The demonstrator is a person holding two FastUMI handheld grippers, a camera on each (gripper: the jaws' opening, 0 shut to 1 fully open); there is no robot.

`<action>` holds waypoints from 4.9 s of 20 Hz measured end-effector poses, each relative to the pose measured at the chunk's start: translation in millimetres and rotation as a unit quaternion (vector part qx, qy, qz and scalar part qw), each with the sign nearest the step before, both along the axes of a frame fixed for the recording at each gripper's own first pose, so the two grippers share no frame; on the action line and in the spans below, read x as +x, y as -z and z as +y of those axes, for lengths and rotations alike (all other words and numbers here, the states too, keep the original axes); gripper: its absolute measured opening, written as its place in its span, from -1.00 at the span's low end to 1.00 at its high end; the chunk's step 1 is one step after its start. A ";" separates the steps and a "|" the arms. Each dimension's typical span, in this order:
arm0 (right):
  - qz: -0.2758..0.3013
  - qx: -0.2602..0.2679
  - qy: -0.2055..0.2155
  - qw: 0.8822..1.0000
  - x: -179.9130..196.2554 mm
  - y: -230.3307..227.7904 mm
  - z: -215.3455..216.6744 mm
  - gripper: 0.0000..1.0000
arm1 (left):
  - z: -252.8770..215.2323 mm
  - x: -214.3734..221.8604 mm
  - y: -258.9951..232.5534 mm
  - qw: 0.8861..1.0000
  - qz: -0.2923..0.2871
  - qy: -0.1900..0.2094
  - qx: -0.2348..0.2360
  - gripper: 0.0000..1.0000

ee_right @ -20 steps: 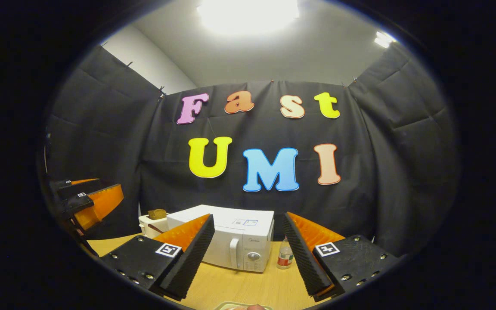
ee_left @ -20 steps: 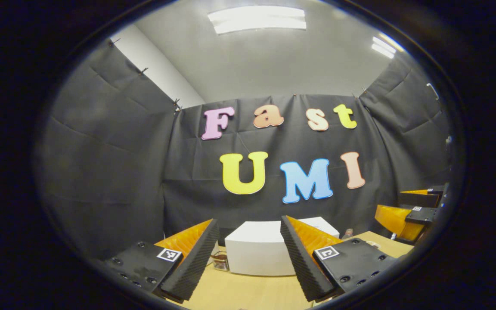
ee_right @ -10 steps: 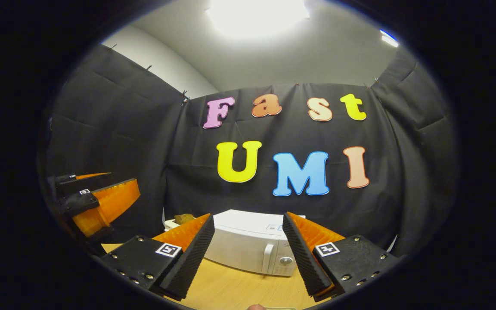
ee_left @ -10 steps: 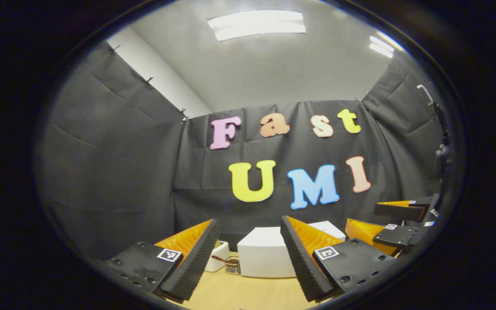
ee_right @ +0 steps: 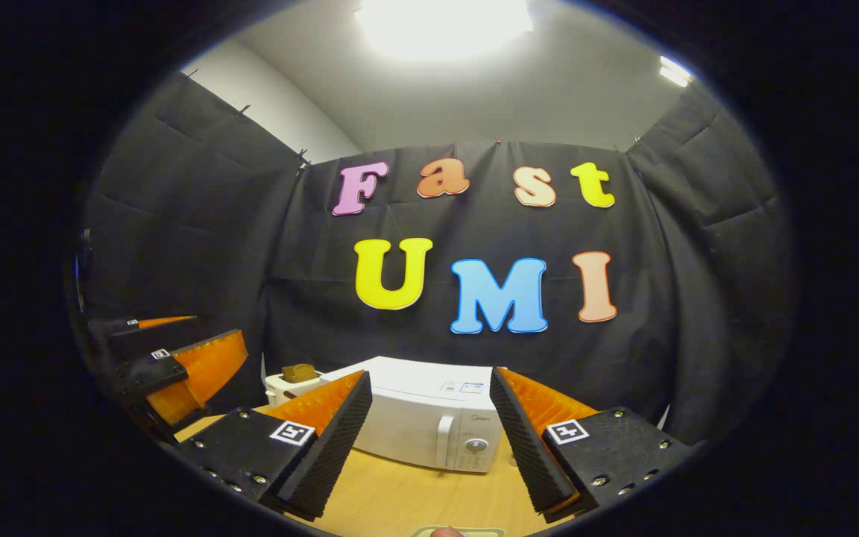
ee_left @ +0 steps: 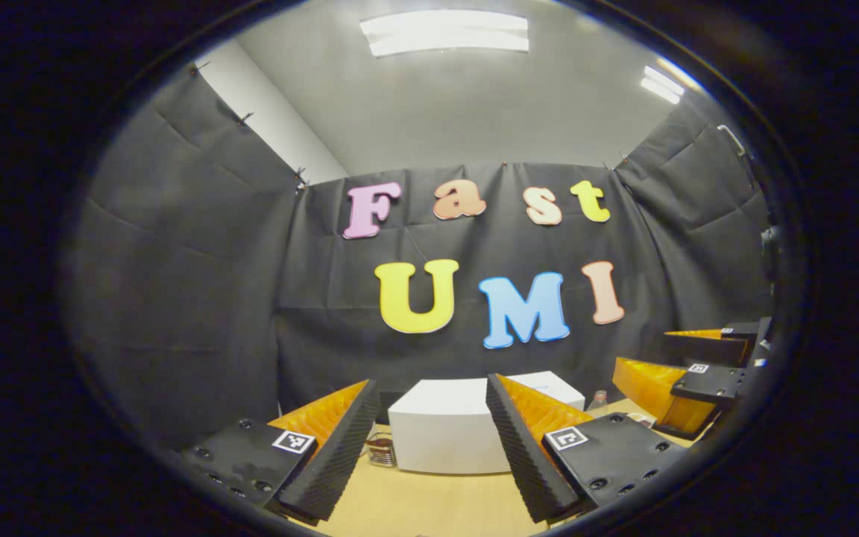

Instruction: Open the microwave oven with the left hand, put the food in, and close the microwave oven.

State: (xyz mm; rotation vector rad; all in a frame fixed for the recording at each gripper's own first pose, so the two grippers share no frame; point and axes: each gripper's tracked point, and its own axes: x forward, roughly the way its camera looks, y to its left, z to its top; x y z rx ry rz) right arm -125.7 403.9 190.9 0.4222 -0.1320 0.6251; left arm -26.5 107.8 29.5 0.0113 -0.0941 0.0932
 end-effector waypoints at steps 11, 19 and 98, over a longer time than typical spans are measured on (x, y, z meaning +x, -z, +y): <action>0.036 -0.040 0.063 0.997 53.6 55.6 -64.7 0.94 | -87.1 177.6 155.1 0.994 0.096 0.050 -0.028 0.93; 0.075 -0.100 0.085 0.988 91.9 106.5 -94.2 0.94 | -149.7 241.7 255.1 0.977 0.183 0.094 -0.049 0.93; 0.441 -0.272 -0.136 0.844 -52.8 321.8 106.1 0.96 | 276.2 -119.6 178.8 0.974 0.158 -0.161 -0.014 0.90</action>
